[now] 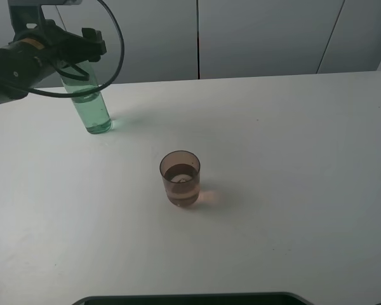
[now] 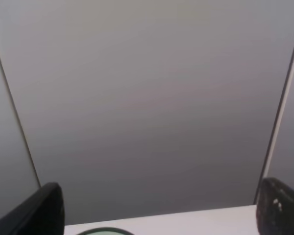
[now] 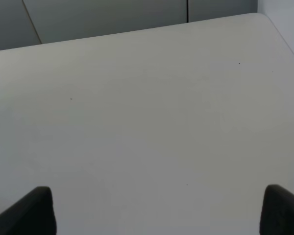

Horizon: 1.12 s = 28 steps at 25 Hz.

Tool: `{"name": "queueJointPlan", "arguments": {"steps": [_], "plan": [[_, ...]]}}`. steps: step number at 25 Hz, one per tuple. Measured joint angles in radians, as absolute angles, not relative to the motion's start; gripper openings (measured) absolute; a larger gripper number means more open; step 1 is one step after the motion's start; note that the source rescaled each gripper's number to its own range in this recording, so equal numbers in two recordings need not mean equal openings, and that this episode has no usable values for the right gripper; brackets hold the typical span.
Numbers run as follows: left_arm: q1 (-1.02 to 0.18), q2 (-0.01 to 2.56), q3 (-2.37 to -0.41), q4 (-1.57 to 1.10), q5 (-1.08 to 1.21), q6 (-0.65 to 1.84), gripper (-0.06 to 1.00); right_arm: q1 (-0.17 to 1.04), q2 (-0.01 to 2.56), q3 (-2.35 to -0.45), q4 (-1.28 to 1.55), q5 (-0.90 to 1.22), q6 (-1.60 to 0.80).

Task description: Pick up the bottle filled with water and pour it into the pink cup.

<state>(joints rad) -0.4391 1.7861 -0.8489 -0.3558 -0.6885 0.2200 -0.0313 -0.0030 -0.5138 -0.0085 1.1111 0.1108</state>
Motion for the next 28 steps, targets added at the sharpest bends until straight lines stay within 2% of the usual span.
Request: {"name": "queueJointPlan", "arguments": {"steps": [6, 17, 28], "plan": [[-0.439, 1.784, -0.866, -0.356, -0.651, 0.220, 1.00, -0.031, -0.003, -0.514, -0.009, 1.111, 0.111], [-0.409, 1.728, -1.016, -0.355, -0.408, 0.235, 1.00, -0.031, -0.003, -0.514, -0.009, 1.111, 0.111], [-0.136, 1.728, -1.281, -0.355, 0.188, 0.237, 1.00, -0.031, -0.003, -0.514, -0.009, 1.111, 0.111]]}}
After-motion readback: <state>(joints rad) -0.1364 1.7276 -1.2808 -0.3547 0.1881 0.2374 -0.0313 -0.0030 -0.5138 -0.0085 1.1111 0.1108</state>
